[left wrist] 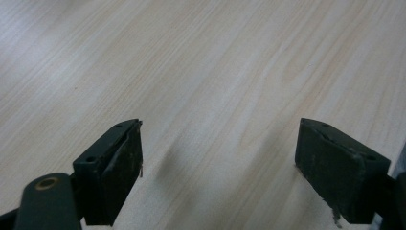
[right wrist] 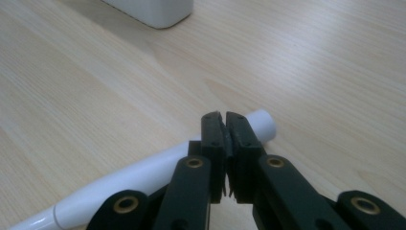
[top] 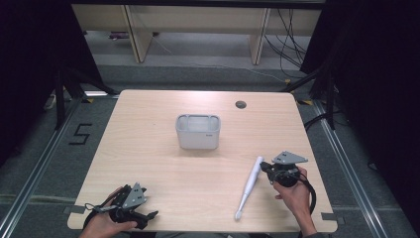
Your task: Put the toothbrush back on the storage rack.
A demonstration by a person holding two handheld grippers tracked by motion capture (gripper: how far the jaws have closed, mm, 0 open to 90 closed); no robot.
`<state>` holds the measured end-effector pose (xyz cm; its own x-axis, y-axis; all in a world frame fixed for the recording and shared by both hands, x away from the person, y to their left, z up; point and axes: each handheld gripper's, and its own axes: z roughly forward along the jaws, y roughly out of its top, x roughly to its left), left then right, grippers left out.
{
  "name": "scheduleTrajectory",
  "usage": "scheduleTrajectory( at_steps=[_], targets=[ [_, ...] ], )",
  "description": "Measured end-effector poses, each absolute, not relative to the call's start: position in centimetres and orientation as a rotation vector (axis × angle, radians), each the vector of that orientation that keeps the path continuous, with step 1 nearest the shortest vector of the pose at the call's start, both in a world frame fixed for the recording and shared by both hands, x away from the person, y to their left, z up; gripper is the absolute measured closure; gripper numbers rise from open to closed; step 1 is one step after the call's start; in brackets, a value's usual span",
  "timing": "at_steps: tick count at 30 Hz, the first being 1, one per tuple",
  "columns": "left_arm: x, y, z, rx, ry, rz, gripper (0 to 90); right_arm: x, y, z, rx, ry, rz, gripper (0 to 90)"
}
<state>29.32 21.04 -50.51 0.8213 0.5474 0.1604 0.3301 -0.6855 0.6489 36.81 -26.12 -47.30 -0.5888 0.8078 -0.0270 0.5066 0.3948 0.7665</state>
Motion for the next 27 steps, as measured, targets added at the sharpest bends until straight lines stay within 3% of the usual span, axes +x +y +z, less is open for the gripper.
scheduleTrajectory(
  at_steps=[27],
  targets=[
    [29.3,21.1,-50.5,2.381,0.639,0.452,16.3,41.0,-24.0,-48.9,1.068,2.374,0.879,90.0]
  ],
)
